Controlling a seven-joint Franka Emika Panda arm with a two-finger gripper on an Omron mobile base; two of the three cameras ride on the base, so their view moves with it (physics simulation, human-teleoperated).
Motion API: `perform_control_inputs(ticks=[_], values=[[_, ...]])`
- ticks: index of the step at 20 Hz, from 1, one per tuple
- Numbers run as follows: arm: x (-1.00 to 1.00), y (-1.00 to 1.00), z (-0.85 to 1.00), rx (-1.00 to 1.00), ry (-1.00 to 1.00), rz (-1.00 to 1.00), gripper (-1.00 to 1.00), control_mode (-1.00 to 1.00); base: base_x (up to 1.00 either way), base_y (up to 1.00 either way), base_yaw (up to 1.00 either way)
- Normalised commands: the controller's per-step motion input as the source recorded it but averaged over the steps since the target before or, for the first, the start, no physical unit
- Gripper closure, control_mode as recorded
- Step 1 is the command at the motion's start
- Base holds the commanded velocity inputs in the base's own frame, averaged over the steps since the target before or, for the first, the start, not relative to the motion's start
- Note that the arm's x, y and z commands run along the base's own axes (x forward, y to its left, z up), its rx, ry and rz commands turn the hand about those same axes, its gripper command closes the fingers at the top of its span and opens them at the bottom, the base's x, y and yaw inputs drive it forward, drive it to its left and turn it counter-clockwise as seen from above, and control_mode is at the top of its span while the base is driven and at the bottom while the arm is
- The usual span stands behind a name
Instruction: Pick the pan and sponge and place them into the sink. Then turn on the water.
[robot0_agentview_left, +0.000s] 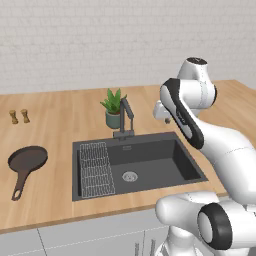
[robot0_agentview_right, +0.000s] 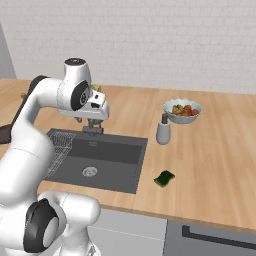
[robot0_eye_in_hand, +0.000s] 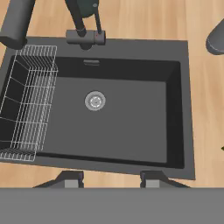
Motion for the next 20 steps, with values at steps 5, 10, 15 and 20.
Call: perform_control_inputs(ticks=[5, 10, 15, 20], values=[[-0.19, 0.21, -0.08, -0.02, 0.00, 0.00, -1.00, -1.00, 0.00, 0.00, 0.00], [-0.21, 0.87, -0.24, -0.04, 0.05, 0.00, -1.00, -1.00, 0.00, 0.00, 0.00], [-0.16, 0.95, -0.39, 0.00, 0.14, 0.04, -1.00, -1.00, 0.00, 0.00, 0.00], [-0.01, 1.00, -0.41, 0.01, 0.20, 0.07, -1.00, -1.00, 0.00, 0.00, 0.00]])
